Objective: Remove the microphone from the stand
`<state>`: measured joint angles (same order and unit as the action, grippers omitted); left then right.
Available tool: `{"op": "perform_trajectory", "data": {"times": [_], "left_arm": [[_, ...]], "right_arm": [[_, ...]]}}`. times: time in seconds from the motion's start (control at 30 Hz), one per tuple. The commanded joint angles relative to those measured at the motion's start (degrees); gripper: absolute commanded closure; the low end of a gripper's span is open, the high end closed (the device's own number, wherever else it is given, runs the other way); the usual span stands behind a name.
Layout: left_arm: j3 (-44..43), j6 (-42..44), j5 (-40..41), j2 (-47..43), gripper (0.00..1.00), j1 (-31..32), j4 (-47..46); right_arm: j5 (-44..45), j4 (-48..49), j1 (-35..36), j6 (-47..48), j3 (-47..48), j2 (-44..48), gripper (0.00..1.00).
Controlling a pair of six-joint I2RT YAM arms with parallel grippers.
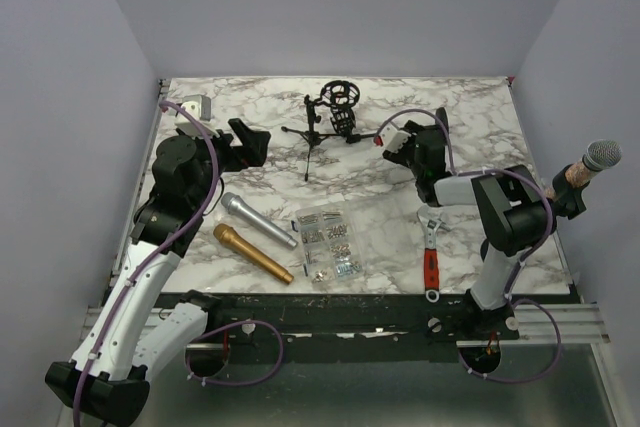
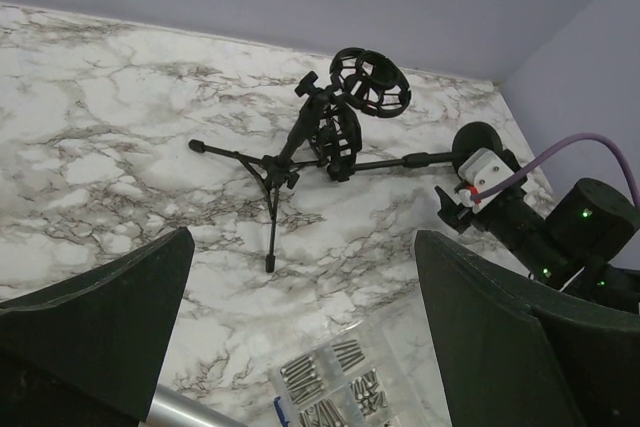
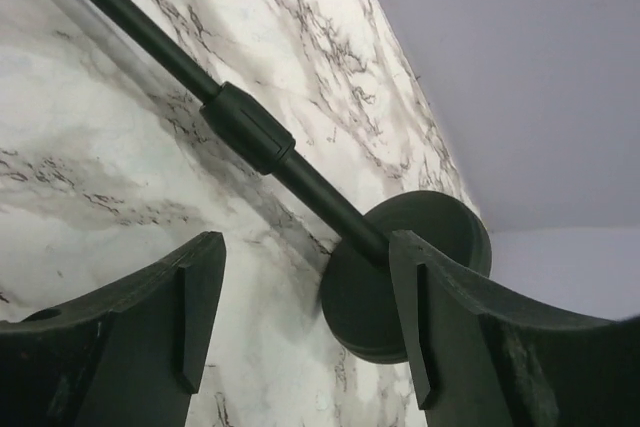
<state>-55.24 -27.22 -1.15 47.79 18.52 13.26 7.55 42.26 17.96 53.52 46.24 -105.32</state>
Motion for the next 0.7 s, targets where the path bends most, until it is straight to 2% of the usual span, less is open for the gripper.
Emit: {"op": "perform_trajectory", "data": {"times": [0.0, 0.33, 0.53, 0.67], "left_arm": [[0.5, 0.4, -1.6, -0.3, 0.06, 0.5, -1.1], [0.3, 0.9, -0.4, 1.0, 0.06, 1.1, -0.6], [0.1, 1.3, 0.0, 2.0, 0.06, 1.2, -0.4], [-0.2, 1.7, 0.7, 2.4, 0.05, 1.2, 0.0]], "right_arm": [[-2.0, -0.8, -0.4, 2.3, 1.5, -3.6, 0.23], [-1.8, 8.2, -0.4, 16.1, 8.9, -16.6, 0.22], [-3.7, 5.1, -0.4, 24.9, 16.0, -24.4, 0.22], [-2.7, 7.9, -0.7, 30.8, 19.2, -29.6, 0.23]]}}
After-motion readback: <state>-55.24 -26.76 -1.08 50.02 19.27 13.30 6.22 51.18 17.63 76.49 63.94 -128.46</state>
